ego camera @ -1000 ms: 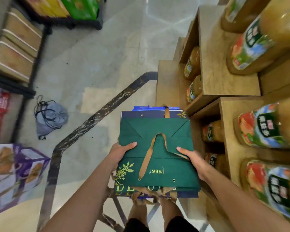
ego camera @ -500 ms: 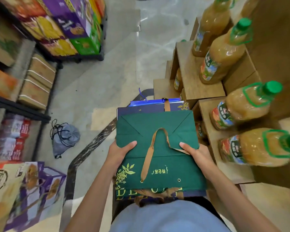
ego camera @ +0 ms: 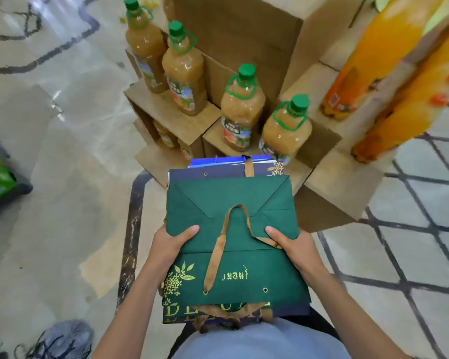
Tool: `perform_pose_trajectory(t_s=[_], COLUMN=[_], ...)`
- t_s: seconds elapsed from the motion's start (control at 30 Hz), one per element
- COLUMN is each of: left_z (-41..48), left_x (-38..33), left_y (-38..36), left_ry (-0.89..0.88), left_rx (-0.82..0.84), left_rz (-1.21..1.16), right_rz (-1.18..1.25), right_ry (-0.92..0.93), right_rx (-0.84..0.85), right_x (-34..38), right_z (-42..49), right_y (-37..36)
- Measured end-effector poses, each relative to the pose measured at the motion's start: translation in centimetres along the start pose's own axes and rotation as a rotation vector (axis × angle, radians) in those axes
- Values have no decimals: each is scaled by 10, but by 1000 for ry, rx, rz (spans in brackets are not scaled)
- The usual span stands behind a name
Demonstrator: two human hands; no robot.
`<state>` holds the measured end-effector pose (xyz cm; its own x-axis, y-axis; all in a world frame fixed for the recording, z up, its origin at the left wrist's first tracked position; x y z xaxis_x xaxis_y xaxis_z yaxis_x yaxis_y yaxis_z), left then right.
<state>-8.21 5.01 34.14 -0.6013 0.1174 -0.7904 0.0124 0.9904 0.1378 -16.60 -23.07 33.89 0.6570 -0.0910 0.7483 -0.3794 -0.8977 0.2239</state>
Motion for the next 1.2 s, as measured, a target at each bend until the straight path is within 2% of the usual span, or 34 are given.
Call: perform_pose_trajectory(t_s=[0.2,0.4,0.57,0.8,1.07,1.2], left_z=[-15,-60,-132,-279,-433,-473], left_x=[-7,-13,10,92,188,219], left_y=[-86,-219,-343,-491,-582,-616], left_ry=[-60,-139,-222,-346,-436,-416], left_rx=[296,607,965,1410,1740,1773], left_rz=[238,451,680,1089,1263,1290], right_rz=[172,426,683,1108,1388,1416], right_ry=[-33,-108,-180,-313,-326,-335], right_rx=[-301,-636,-951,-1348,-1594,-1654], right_x=[-49,-113,-186,-291,-374,-399], right_z=[-58,-120,-183,-276,-332,-349], right_y=[82,160,212,250,295,333])
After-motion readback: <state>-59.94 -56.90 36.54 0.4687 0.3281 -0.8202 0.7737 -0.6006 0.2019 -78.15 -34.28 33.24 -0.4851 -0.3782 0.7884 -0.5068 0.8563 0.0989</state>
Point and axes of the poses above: each hand's wrist, its own z-axis towards the middle knuckle, its own y-axis out of the back of the hand, x = y × z, the point moved 1 cm from there along z, towards the middle knuckle, and after that the axes turned 5 degrees about -x, right-handed, at the moved point
